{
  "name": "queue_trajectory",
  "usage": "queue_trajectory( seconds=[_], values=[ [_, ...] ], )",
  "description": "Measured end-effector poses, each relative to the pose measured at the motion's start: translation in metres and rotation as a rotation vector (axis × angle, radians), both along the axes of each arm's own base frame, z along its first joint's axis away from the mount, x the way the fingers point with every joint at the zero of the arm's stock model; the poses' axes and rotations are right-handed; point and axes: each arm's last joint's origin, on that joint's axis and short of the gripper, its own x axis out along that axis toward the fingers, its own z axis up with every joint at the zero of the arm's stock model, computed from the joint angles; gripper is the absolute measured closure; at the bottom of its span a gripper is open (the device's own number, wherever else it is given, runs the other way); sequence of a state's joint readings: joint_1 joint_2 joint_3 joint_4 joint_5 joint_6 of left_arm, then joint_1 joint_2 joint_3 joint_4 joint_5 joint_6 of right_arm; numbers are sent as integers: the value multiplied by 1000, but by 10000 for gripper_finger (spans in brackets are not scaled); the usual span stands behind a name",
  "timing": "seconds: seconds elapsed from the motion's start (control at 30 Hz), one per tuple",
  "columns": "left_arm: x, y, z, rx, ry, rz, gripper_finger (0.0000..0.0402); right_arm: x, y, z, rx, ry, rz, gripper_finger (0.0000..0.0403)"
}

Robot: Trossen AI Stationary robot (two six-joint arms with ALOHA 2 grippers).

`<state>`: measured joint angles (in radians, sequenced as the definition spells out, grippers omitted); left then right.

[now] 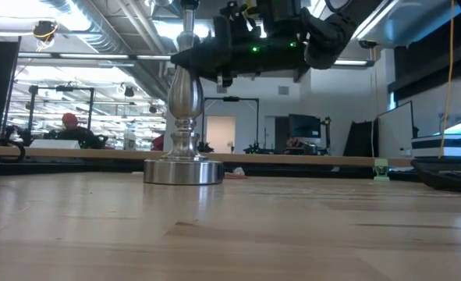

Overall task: Screw lightbulb
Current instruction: Insert the white lightbulb on the silver lamp

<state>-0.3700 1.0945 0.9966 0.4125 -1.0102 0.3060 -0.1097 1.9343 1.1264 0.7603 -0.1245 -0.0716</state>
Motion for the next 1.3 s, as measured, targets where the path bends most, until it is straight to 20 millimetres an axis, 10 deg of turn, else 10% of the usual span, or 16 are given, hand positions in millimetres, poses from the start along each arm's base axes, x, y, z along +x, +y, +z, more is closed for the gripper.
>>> queue_trajectory(
  seconds=[1.3],
  values=[
    [33, 8, -17, -61, -30, 195, 263, 14, 24, 24, 114, -33, -52, 262]
  ],
)
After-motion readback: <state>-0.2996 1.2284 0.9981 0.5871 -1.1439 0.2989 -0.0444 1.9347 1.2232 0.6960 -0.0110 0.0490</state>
